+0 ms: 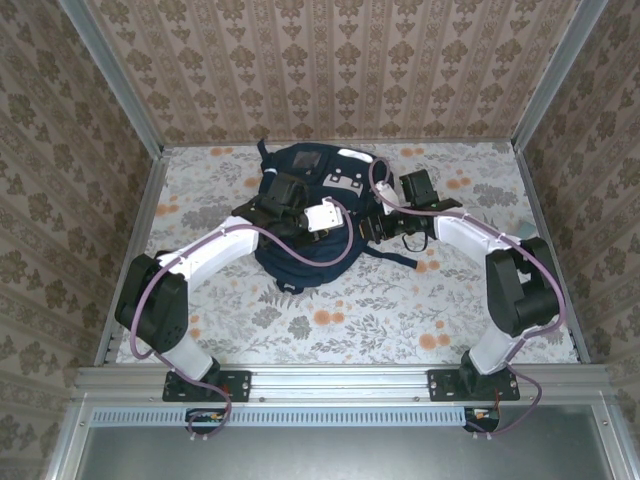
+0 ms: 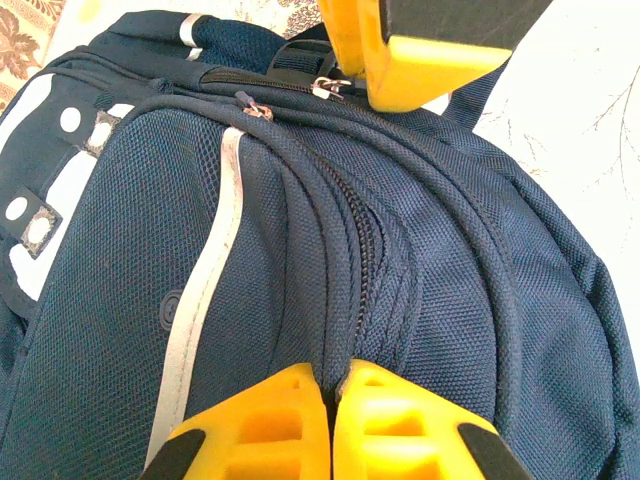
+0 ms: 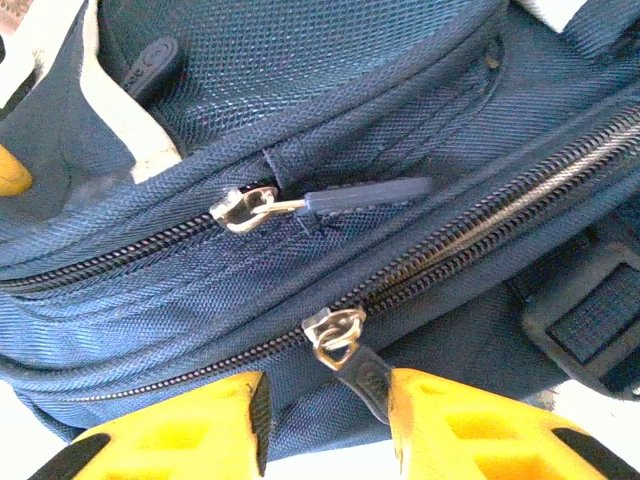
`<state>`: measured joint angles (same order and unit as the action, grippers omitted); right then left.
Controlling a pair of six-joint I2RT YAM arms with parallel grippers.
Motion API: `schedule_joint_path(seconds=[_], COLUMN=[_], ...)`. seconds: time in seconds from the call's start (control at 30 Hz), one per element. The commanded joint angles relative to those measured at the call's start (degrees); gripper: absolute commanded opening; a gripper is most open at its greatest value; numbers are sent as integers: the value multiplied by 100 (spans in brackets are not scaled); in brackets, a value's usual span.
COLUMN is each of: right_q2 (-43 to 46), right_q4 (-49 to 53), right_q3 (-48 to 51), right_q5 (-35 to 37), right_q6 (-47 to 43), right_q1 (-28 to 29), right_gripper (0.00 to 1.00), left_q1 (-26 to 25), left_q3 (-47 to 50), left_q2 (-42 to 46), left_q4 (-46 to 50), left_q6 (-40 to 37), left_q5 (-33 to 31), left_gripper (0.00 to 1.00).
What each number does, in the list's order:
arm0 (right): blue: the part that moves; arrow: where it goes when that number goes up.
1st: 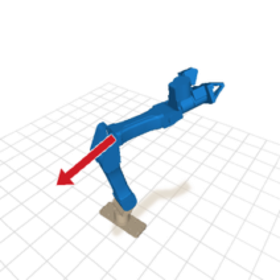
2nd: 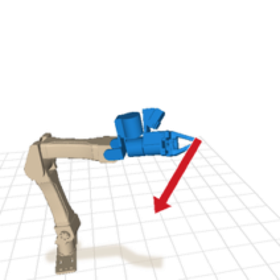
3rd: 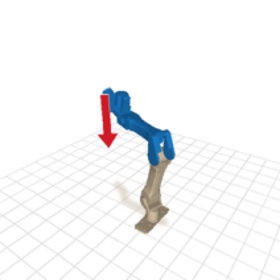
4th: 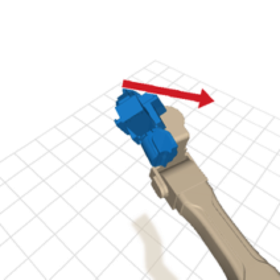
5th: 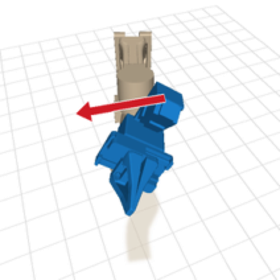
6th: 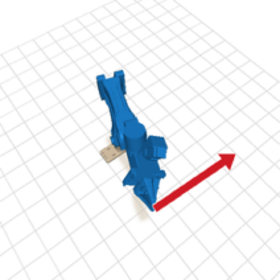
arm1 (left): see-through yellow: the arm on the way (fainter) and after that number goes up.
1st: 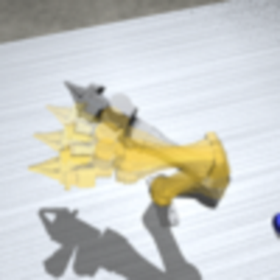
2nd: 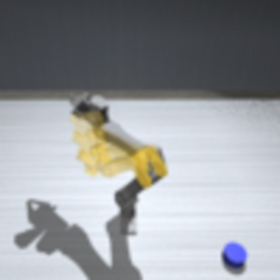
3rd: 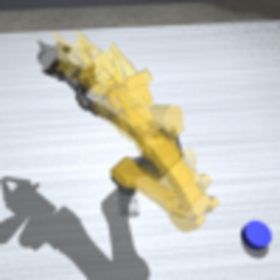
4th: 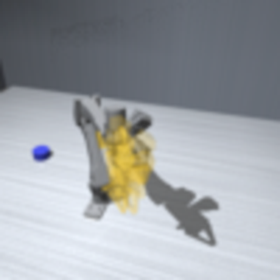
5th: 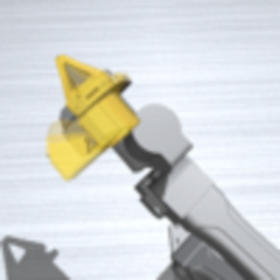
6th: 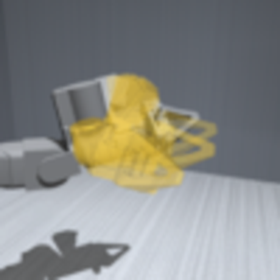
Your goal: Pack the student bag
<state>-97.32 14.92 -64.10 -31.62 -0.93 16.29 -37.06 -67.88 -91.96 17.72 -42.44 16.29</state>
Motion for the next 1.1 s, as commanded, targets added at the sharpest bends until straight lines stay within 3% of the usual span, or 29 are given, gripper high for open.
schedule_joint_path(seconds=[0.0,0.2,0.43,0.6,0.73,0.9,1.07], right_q2=[-239,-410,-544,-468,-149,379,981], right_q4=[230,197,143,239,313,313,-351], right_q3=[-239,-349,-442,-389,-216,148,832], right_q5=[-249,-322,-113,-350,-16,-86,-111], right_q6=[-332,-397,-399,-445,-346,106,800], right_q1=[5,6,11,55,114,234,845], right_gripper=[37,36,47,22,6,0,0], left_q1=[-21,31,76,72,76,18,-191], left_q3=[-30,19,82,102,117,50,-8], left_q2=[406,429,495,515,455,247,-56], left_q4=[-199,-222,-277,-358,-520,-932,-1494], left_q6=[90,60,101,228,430,984,1556], left_q5=[359,372,479,447,258,22,-277], left_gripper=[4,3,3,3,0,0,0])
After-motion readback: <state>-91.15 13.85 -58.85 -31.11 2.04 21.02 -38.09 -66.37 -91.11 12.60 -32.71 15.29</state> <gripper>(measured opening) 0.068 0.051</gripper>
